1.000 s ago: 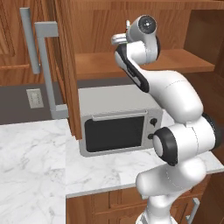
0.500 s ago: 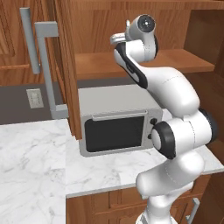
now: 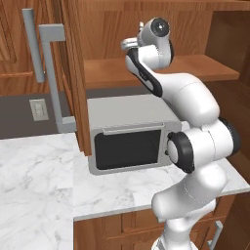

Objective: Locate and retrieve the spray and soap dispenser from the cabinet. Place them next to the sink.

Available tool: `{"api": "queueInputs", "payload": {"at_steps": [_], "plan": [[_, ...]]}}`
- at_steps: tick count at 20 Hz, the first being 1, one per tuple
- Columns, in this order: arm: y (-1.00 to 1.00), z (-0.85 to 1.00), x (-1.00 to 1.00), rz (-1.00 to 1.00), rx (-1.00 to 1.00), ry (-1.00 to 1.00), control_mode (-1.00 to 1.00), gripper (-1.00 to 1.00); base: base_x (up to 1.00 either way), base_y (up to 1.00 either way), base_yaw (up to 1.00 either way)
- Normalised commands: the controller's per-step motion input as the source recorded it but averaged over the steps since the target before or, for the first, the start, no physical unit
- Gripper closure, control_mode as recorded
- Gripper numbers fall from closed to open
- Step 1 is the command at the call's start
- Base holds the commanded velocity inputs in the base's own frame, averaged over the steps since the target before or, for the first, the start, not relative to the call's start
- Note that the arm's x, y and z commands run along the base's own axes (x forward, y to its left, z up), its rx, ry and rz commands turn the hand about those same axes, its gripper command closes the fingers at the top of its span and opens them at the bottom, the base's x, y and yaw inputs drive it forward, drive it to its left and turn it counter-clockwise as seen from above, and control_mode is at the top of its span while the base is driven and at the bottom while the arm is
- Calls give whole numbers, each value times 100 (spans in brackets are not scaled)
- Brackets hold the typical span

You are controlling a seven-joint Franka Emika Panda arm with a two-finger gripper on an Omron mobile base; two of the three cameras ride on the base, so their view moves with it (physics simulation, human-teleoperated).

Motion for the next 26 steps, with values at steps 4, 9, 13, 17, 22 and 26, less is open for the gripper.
{"api": "queueInputs", "payload": {"at_steps": [4, 9, 13, 17, 22, 26], "plan": [[13, -4, 10, 0, 0, 0, -100, -100, 0, 0, 0], [16, -3, 7, 0, 0, 0, -100, 100, 0, 0, 0], [2, 0, 0, 0, 0, 0, -100, 100, 0, 0, 0], [0, 0, -3, 0, 0, -2, -100, 100, 0, 0, 0], [0, 0, -24, -1, 0, -7, -100, 100, 0, 0, 0], [0, 2, -39, -2, 4, -14, -100, 100, 0, 0, 0]]}}
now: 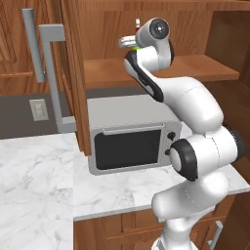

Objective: Locate and retrieve the spray and soap dispenser from the cabinet. Place them next to the sink.

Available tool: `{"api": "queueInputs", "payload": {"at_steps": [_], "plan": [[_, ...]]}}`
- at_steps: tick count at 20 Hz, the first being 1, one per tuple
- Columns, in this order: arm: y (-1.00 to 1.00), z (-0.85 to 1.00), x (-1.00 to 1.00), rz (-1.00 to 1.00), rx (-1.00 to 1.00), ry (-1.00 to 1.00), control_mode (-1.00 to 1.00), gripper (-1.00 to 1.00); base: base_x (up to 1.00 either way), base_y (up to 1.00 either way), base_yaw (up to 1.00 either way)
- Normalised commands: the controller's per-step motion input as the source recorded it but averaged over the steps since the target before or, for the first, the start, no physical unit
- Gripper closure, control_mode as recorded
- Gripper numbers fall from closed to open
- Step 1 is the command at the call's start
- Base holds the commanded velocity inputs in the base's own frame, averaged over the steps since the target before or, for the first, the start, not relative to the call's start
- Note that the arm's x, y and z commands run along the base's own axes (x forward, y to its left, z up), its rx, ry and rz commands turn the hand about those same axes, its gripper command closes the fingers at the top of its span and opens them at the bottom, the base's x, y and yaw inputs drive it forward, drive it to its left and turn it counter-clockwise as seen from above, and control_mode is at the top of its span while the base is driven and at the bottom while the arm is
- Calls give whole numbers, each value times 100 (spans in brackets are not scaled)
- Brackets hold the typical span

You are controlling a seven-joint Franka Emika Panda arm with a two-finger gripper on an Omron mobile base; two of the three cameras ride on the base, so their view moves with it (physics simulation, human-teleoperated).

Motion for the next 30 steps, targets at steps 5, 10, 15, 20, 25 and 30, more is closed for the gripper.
{"api": "queueInputs", "payload": {"at_steps": [5, 10, 15, 20, 25, 30], "plan": [[-1, 0, -38, -3, 6, -10, -100, 100, 0, 0, 0], [0, 8, -31, -6, 7, -2, -100, 100, 0, 0, 0], [0, 19, -23, -9, 8, 0, -100, 100, 0, 0, 0], [0, 11, -21, -11, 3, 4, -100, 100, 0, 0, 0], [1, 0, 0, -2, 0, 4, -100, 100, 0, 0, 0], [0, 2, -34, 0, 0, -2, -100, 100, 0, 0, 0]]}}
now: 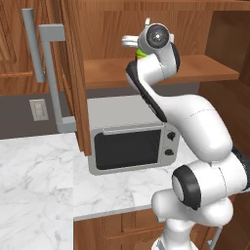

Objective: Locate and retrieve the spray and soap dispenser from the cabinet. Place them next to the sink.

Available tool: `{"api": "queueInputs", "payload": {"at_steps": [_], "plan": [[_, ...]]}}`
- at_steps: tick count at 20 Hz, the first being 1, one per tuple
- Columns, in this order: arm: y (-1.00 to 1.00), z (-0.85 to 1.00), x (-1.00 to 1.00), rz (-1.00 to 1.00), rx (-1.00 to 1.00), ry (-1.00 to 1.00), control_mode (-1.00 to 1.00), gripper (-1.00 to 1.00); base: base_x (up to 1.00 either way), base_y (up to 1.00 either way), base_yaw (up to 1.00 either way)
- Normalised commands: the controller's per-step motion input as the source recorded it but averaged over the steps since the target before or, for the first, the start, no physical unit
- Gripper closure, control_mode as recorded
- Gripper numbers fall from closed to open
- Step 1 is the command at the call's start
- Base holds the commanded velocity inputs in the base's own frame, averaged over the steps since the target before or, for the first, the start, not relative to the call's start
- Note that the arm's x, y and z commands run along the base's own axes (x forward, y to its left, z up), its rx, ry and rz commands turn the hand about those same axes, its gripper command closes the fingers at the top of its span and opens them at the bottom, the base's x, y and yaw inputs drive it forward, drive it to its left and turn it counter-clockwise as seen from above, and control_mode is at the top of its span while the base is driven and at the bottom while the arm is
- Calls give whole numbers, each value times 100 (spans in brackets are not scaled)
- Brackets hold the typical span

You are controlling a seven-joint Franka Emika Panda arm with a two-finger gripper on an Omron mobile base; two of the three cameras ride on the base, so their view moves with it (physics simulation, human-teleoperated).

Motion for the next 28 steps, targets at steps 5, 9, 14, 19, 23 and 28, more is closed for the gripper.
{"api": "queueInputs", "payload": {"at_steps": [5, 9, 14, 19, 23, 28], "plan": [[0, 0, -61, 0, 0, -6, -100, 100, 0, 0, 0], [0, 0, -79, 0, 0, -4, -100, 100, 0, 0, 0], [0, 0, -97, -1, 2, -1, -100, 100, 0, 0, 0], [0, 0, -100, -1, 1, -1, -100, 100, 0, 0, 0], [0, 0, -100, 0, 0, 0, -100, 100, 0, 0, 0], [0, -1, -100, 0, 0, 0, -100, 100, 0, 0, 0]]}}
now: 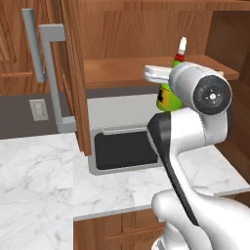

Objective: Locate and retrieve the spray and soap dispenser from the cabinet. Place them next to the sink.

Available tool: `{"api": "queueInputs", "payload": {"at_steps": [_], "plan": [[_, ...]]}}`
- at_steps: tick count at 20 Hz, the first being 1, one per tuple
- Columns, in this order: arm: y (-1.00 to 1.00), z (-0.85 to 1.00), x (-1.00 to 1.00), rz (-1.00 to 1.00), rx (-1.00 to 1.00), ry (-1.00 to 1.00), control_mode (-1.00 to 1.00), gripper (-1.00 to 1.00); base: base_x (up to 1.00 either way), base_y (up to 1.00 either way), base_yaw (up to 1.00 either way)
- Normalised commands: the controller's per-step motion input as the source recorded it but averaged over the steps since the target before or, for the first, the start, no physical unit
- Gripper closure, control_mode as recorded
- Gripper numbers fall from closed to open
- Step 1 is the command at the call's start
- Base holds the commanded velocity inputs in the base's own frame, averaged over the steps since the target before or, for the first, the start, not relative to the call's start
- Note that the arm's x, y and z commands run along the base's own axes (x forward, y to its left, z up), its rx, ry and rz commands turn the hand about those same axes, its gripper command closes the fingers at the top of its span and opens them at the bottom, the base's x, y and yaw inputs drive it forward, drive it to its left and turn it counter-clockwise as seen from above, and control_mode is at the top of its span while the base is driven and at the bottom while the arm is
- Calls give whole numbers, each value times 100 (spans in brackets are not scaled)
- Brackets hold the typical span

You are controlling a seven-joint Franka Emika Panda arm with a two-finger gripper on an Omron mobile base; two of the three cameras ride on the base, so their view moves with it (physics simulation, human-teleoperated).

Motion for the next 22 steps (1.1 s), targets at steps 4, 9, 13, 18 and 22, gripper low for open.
{"api": "queueInputs", "payload": {"at_steps": [4, 9, 13, 18, 22], "plan": [[0, -3, -100, 0, 0, 0, -100, 100, 0, 0, 0], [0, -9, -100, 0, 0, 0, -100, 100, 0, 0, 0], [-14, -22, -76, -1, 0, 4, -100, 100, 0, 0, 0], [-19, -25, -52, 0, -3, 3, -100, 100, 0, 0, 0], [-16, -26, -24, 5, -10, -6, -100, 100, 0, 0, 0]]}}
